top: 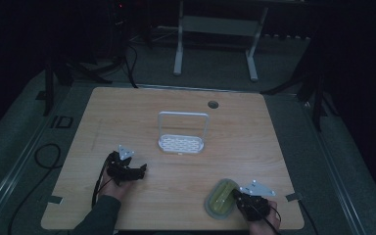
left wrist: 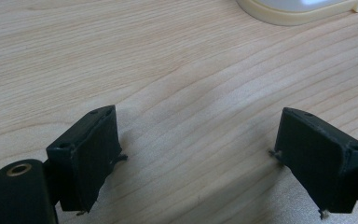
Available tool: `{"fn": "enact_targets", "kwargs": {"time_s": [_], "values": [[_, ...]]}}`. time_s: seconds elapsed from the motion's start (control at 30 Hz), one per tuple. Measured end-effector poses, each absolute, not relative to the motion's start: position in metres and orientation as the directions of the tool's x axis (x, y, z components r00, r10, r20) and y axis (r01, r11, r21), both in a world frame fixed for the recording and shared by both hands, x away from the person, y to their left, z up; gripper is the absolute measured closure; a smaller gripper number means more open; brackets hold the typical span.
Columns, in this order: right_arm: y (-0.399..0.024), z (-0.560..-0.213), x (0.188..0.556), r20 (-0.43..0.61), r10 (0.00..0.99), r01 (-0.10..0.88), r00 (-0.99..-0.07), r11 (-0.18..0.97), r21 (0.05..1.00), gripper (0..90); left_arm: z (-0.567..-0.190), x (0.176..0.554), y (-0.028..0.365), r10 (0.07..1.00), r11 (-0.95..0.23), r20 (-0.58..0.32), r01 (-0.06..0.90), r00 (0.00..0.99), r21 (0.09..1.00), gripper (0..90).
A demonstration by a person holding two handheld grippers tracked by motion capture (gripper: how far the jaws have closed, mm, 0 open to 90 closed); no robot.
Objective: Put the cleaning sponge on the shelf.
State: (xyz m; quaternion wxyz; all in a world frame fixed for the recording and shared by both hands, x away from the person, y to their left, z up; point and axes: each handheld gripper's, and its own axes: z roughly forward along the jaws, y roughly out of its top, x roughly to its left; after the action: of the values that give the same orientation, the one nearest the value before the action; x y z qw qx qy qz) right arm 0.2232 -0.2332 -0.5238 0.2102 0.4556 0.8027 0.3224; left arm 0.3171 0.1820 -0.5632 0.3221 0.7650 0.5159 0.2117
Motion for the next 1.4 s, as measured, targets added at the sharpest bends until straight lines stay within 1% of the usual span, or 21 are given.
{"fn": "enact_targets", "kwargs": {"time_s": [0.23,0.53,0.57,0.63,0.67,0.7,0.73,0.77,0.9,1.0,1.2,1.4], "values": [[-0.227,-0.522,0.240,-0.063,0.860,0.587,-0.506,0.397,0.706,89.9,-0.563,0.317,0.182,0.926,-0.260,-0.008,0.653,0.377,0.711,13.7],[-0.213,-0.519,0.265,-0.095,0.828,0.563,-0.552,0.454,0.690,89.7,-0.563,0.317,0.182,0.926,-0.259,-0.008,0.653,0.376,0.711,13.6],[-0.211,-0.517,0.265,-0.109,0.829,0.561,-0.548,0.462,0.687,88.6,-0.563,0.317,0.182,0.927,-0.259,-0.008,0.653,0.376,0.712,13.7],[-0.210,-0.511,0.263,-0.124,0.835,0.557,-0.536,0.460,0.692,81.8,-0.563,0.317,0.182,0.927,-0.259,-0.008,0.653,0.376,0.711,13.6],[-0.210,-0.511,0.263,-0.124,0.835,0.557,-0.536,0.460,0.692,81.8,-0.563,0.317,0.182,0.927,-0.259,-0.008,0.653,0.376,0.711,13.6],[-0.210,-0.508,0.262,-0.127,0.836,0.554,-0.534,0.459,0.694,79.4,-0.563,0.317,0.182,0.927,-0.258,-0.008,0.654,0.375,0.711,13.6],[-0.209,-0.502,0.257,-0.135,0.841,0.551,-0.525,0.456,0.699,72.7,-0.563,0.317,0.182,0.927,-0.258,-0.008,0.654,0.375,0.711,13.6],[-0.208,-0.498,0.253,-0.135,0.840,0.548,-0.526,0.456,0.701,68.4,-0.563,0.317,0.182,0.927,-0.258,-0.009,0.654,0.375,0.711,13.6],[-0.205,-0.488,0.245,-0.101,0.845,0.562,-0.525,0.434,0.704,58.1,-0.563,0.317,0.181,0.927,-0.257,-0.009,0.654,0.374,0.711,13.6],[-0.200,-0.484,0.241,-0.076,0.844,0.579,-0.530,0.427,0.695,54.6,-0.563,0.317,0.181,0.927,-0.257,-0.009,0.654,0.374,0.712,13.5],[-0.189,-0.487,0.243,-0.059,0.847,0.617,-0.528,0.431,0.658,51.1,-0.563,0.317,0.181,0.928,-0.257,-0.009,0.654,0.374,0.712,13.6],[-0.187,-0.493,0.252,-0.044,0.855,0.660,-0.517,0.431,0.615,50.1,-0.563,0.317,0.181,0.927,-0.257,-0.008,0.654,0.374,0.712,13.6]]}}
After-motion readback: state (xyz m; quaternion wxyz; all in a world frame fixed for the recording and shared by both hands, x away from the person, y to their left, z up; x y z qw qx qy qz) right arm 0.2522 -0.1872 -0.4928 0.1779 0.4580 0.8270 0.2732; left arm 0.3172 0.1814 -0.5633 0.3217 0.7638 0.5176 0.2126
